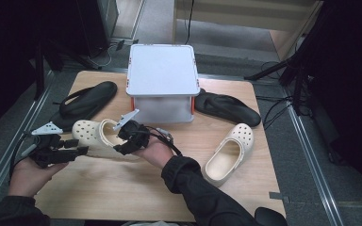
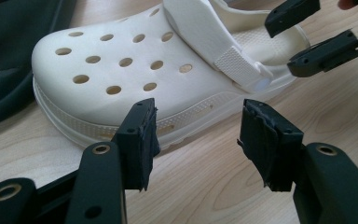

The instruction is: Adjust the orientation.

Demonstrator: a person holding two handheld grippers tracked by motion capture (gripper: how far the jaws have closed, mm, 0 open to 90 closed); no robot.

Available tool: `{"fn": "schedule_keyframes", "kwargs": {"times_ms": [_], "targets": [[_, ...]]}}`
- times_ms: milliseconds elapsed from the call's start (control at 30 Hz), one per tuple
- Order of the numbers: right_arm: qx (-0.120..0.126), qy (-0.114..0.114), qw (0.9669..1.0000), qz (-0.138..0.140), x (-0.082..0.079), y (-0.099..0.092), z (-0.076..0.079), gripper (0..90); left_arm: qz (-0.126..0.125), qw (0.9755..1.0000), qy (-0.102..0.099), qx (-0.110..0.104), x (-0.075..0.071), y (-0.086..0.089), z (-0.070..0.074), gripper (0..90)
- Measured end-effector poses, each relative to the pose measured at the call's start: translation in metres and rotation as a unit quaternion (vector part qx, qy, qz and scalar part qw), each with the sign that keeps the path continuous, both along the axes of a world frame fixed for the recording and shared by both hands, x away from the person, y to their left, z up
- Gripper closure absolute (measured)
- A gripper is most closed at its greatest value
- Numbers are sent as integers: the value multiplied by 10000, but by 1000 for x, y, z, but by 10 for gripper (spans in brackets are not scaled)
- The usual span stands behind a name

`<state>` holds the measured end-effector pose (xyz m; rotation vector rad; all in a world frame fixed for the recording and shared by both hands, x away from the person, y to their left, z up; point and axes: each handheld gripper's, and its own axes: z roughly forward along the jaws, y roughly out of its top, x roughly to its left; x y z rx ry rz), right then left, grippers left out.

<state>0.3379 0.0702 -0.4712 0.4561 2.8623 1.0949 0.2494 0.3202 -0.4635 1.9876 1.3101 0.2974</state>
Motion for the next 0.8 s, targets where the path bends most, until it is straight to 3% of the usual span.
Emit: {"fn": "schedule_keyframes", "kwargs": {"times_ms": [267, 567, 700, 800], "targets": [[-36, 38, 9999, 137, 4, 28, -1, 520, 165, 9998, 44, 75, -1, 6, -2, 462], [-178, -20, 9996, 207, 6, 49, -9, 549, 162, 9995, 110, 240, 1, 3, -5, 458], [-156, 57, 9997, 190, 10, 55, -12, 643, 206, 9996, 87, 182, 0, 6, -4, 456], [-119, 267, 9993, 237, 12, 58, -12, 731, 217, 9995, 80, 211, 0, 6, -5, 456]]}}
